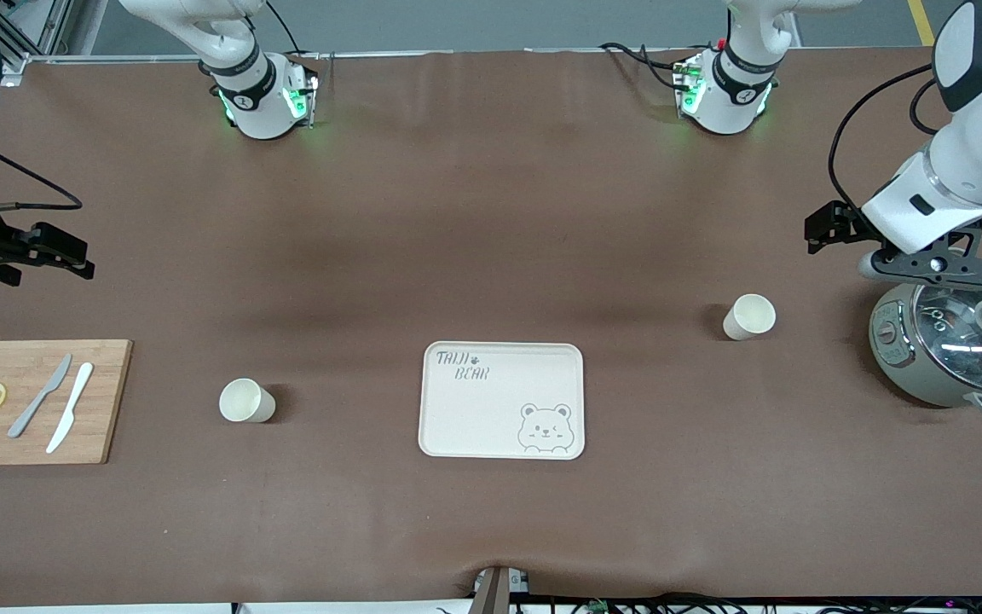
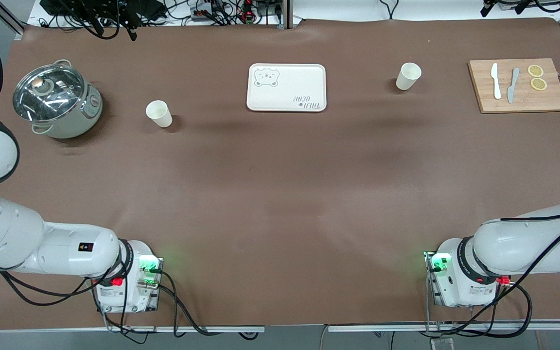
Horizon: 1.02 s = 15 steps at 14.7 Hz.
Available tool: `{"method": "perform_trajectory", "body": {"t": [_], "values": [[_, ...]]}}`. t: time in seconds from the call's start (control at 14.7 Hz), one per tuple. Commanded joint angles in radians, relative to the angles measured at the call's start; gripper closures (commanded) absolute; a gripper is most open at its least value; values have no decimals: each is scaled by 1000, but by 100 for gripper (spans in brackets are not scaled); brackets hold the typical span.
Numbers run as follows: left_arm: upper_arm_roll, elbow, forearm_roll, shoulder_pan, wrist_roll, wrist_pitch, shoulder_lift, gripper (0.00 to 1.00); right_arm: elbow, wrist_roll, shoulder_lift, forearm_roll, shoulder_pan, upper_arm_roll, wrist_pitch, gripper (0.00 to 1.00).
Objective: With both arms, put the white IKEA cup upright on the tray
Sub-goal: 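Move the left gripper to the white cup while the right gripper reaches the other cup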
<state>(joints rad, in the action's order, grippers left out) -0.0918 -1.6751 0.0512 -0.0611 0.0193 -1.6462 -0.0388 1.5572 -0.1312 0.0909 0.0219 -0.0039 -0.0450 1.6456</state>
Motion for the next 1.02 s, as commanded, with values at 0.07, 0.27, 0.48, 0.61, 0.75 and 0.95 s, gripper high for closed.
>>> {"method": "perform_trajectory", "body": {"t": [0.07, 0.27, 0.48, 0.61, 0.75, 0.95], "values": [[-9, 12, 1, 4, -1, 12, -7, 0, -5, 2, 6, -16, -7, 7, 2, 0], [-32, -18, 1, 4, -1, 12, -12, 0, -5, 2, 7, -16, -7, 7, 2, 0], [-37, -200, -11, 35, 8, -139, 37, 0, -5, 2, 12, -16, -8, 7, 2, 0], [-36, -294, -11, 35, 8, -236, 40, 0, -5, 2, 13, -16, -5, 7, 0, 0], [-36, -392, -10, 37, 10, -360, 45, 0, -5, 2, 13, -8, -10, 8, -4, 0], [-36, -498, -11, 75, 74, -516, 42, 0, -8, 4, 16, 4, 1, 10, -3, 0]]}}
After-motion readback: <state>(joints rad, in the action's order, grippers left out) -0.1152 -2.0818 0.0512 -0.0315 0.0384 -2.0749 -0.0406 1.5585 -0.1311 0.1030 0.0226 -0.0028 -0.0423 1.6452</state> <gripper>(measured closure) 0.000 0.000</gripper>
